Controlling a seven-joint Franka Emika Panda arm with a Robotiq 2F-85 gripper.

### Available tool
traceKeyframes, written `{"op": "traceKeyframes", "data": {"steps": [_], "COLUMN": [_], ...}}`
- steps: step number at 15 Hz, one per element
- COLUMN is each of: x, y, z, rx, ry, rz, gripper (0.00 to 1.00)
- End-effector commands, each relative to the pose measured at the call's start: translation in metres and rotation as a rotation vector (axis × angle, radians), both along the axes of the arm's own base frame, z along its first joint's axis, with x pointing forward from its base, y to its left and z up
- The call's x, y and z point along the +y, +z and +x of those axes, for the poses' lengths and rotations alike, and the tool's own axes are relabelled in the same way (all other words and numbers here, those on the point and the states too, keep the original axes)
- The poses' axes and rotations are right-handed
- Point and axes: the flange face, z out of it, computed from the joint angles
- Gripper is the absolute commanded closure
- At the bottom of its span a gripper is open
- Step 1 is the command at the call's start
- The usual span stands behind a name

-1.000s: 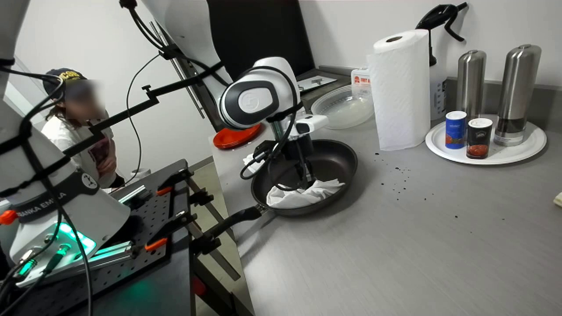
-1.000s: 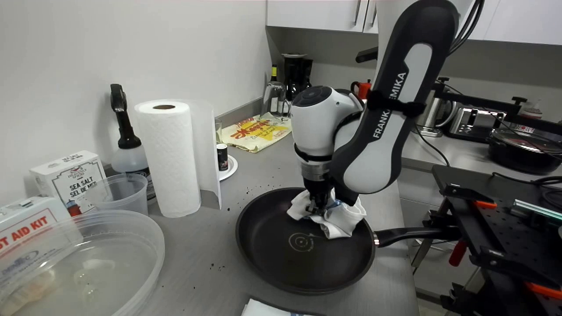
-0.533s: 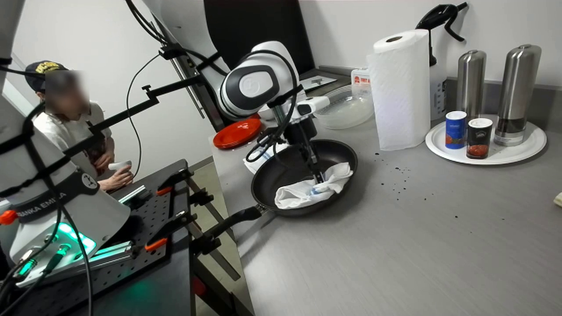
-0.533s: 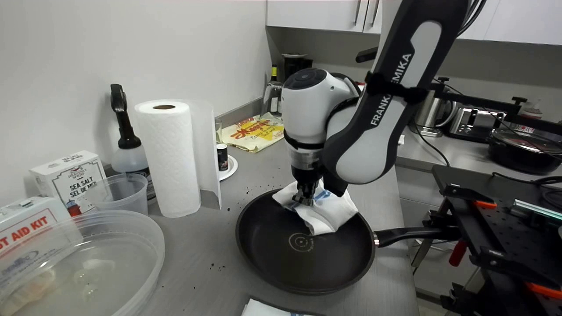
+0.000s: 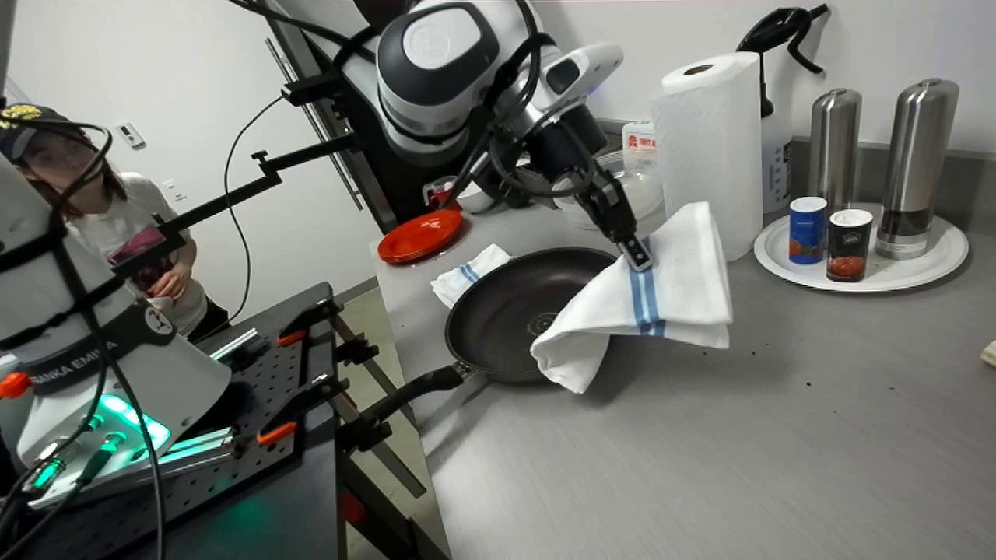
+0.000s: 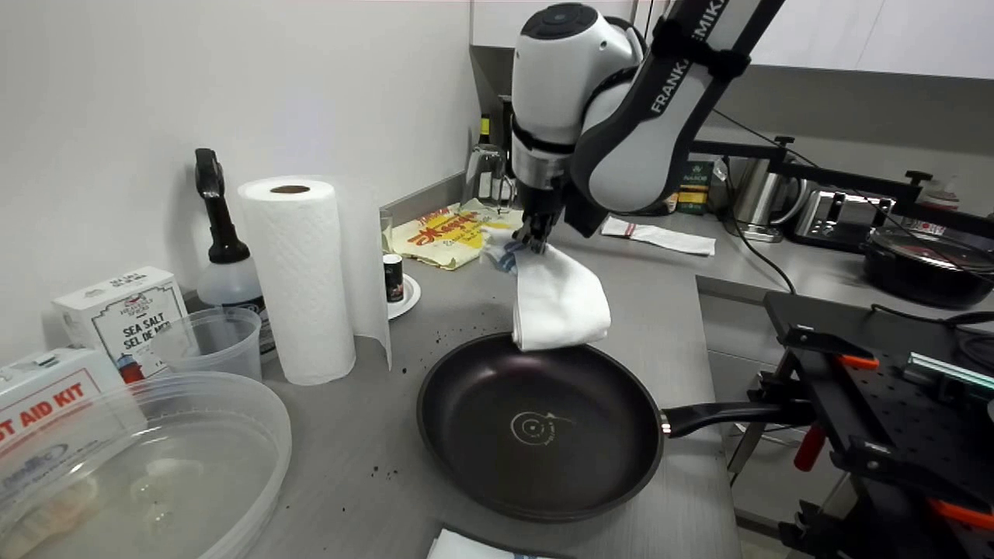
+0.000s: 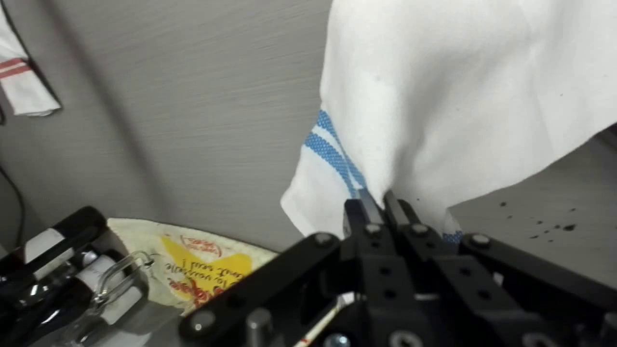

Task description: Pick up the cloth from the counter and wipe the pan

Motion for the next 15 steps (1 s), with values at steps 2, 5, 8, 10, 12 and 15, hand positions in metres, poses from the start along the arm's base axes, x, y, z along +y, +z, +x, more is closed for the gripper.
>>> {"op": "traceKeyframes", "data": {"steps": [2,5,8,10,12,15], "x": [-0.061,-0.1,-0.124,-0.13,-0.127,-0.119], "y": [0.056,0.082,0.098,0.102,0.094,0.071], "z": [-0.022,-0.039,-0.054,-0.06,-0.064,-0.066], "rx": [-0.096,-0.136,-0.171,-0.195,-0.207,-0.208], "ry": [-0.082,-0.141,-0.187,-0.202,-0.199,-0.218], "rz": [-0.069,-0.119,-0.154,-0.169,-0.172,-0.134], "gripper": [0.99,0.99,0.99,0.99,0.99,0.99]}}
